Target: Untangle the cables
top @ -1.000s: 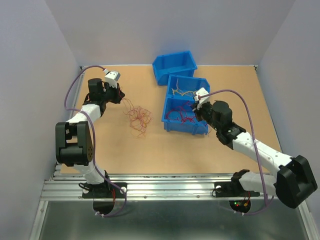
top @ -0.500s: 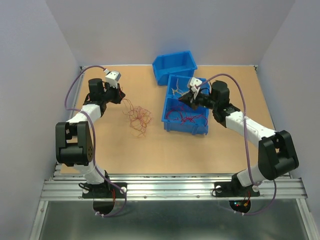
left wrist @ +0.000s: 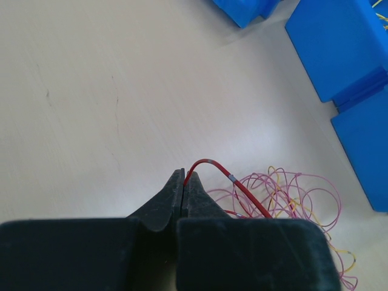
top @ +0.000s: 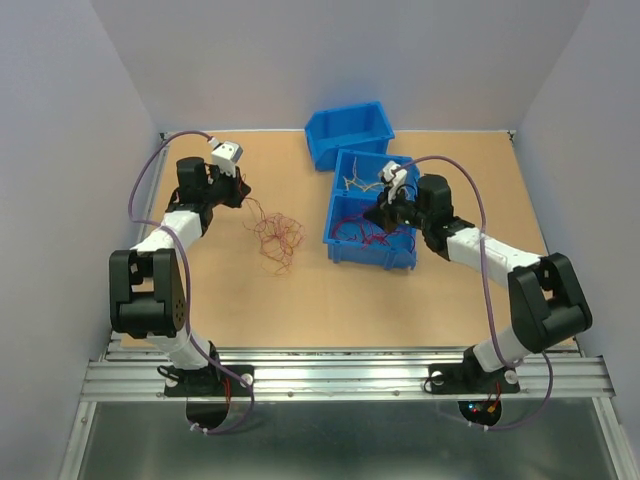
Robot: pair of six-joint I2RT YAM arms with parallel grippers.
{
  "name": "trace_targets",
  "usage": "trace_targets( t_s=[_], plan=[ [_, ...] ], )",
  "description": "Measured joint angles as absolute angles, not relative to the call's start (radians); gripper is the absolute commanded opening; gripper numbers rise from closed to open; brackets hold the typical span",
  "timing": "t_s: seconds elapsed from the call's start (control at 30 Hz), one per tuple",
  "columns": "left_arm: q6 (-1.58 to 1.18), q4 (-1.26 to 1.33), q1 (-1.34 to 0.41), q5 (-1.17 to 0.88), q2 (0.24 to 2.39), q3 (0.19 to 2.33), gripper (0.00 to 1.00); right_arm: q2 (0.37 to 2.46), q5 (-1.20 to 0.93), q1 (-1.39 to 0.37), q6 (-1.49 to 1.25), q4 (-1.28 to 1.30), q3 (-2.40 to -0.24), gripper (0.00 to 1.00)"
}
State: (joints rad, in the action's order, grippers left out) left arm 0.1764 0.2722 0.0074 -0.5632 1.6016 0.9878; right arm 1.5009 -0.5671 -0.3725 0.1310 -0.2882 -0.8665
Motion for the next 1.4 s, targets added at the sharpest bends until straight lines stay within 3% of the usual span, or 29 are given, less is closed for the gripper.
trace_targets(
  t_s=[0.27, 0.4, 0.6, 0.63, 0.7, 0.77, 0.87, 1.0, 1.17, 1.4],
  plan=[
    [0.187, 0.273, -0.031, -0.542, 1.584, 0.984, 0.00, 1.690, -0.544, -0.376, 0.182, -0.150, -0.929, 0.11],
    [0.194, 0.272, -0.041, -0.534, 1.562, 0.968, 0.00, 1.776, -0.473, -0.389, 0.199, -0.057, -0.999, 0.21],
    [0.205, 0.274, -0.057, -0.513, 1.518, 0.948, 0.00, 1.767, -0.423, -0.401, 0.184, -0.003, -1.054, 0.44],
    [0.206, 0.274, -0.060, -0.511, 1.510, 0.944, 0.00, 1.755, -0.414, -0.401, 0.181, 0.002, -1.056, 0.55],
    [0.208, 0.273, -0.065, -0.511, 1.498, 0.938, 0.00, 1.702, -0.397, -0.402, 0.164, 0.012, -1.058, 0.58],
    [0.209, 0.274, -0.067, -0.511, 1.481, 0.929, 0.00, 1.646, -0.388, -0.404, 0.149, 0.018, -1.059, 0.83],
    [0.212, 0.273, -0.073, -0.515, 1.447, 0.913, 0.00, 1.562, -0.377, -0.414, 0.121, 0.015, -1.072, 0.93],
    [0.221, 0.273, -0.083, -0.531, 1.388, 0.897, 0.00, 1.487, -0.375, -0.464, 0.097, -0.021, -1.078, 0.94],
    [0.239, 0.247, -0.104, -0.574, 1.296, 0.894, 0.00, 1.499, -0.424, -0.592, 0.076, -0.197, -1.078, 0.86],
    [0.257, 0.179, -0.112, -0.624, 1.188, 0.894, 0.00, 1.760, -0.430, -0.727, 0.099, -0.388, -1.190, 0.83]
  ],
)
